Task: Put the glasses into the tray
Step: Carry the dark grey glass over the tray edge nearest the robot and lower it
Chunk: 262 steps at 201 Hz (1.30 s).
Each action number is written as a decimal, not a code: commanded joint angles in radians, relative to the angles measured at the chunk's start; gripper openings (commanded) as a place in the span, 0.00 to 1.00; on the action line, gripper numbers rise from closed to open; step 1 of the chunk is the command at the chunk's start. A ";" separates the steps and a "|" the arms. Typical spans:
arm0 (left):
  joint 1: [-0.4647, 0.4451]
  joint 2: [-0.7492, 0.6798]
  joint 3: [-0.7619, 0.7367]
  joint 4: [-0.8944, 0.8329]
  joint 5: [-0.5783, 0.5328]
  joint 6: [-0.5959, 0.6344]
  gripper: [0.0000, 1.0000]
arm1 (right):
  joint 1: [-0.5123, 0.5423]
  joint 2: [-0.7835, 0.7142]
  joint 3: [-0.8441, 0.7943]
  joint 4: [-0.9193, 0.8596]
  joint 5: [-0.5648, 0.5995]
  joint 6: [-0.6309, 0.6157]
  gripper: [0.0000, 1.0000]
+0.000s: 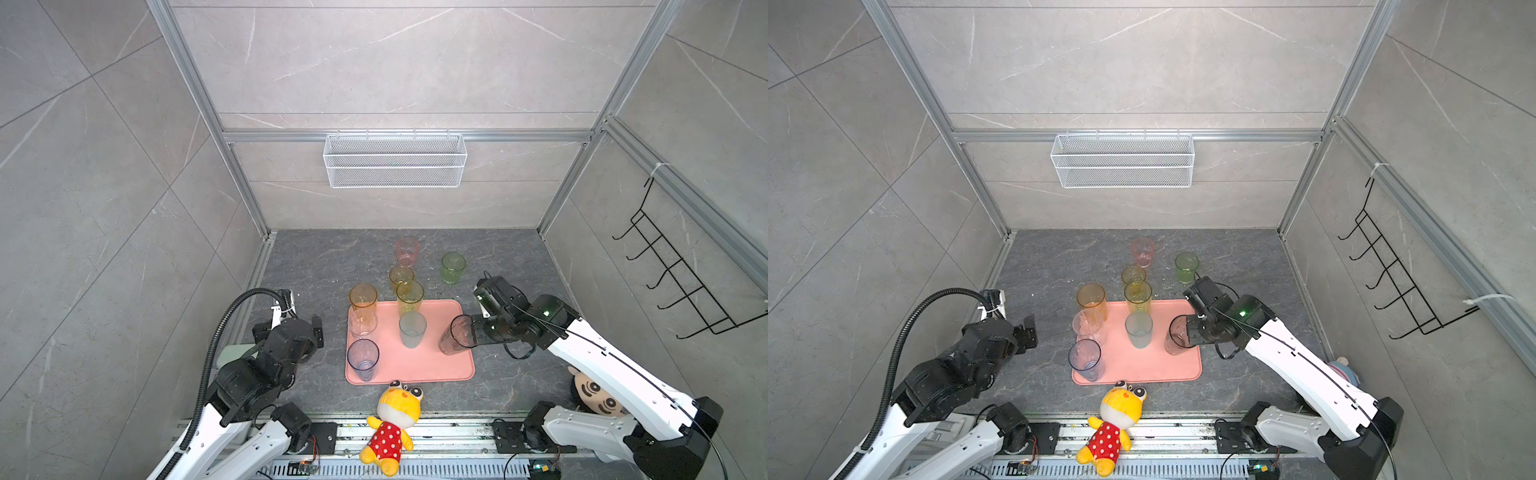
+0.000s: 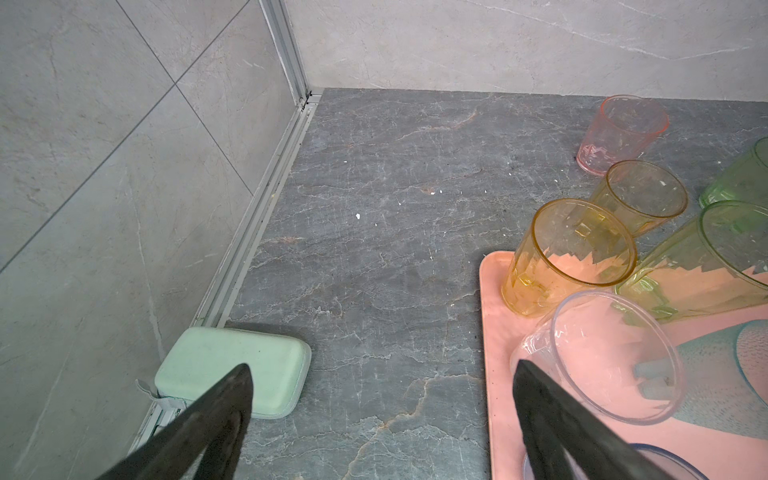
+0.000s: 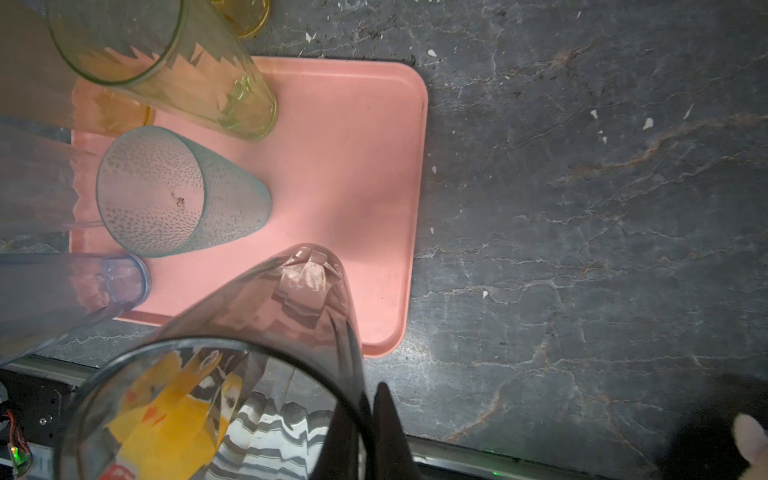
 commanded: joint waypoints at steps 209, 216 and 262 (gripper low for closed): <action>-0.005 0.008 -0.002 -0.004 -0.011 -0.025 0.97 | 0.356 0.241 0.051 0.163 0.084 0.155 0.00; -0.005 0.008 -0.001 -0.005 -0.011 -0.025 0.97 | 0.357 0.246 0.054 0.166 0.082 0.155 0.00; -0.004 0.015 -0.001 -0.002 -0.011 -0.023 0.97 | 0.358 0.280 0.069 0.171 0.076 0.148 0.00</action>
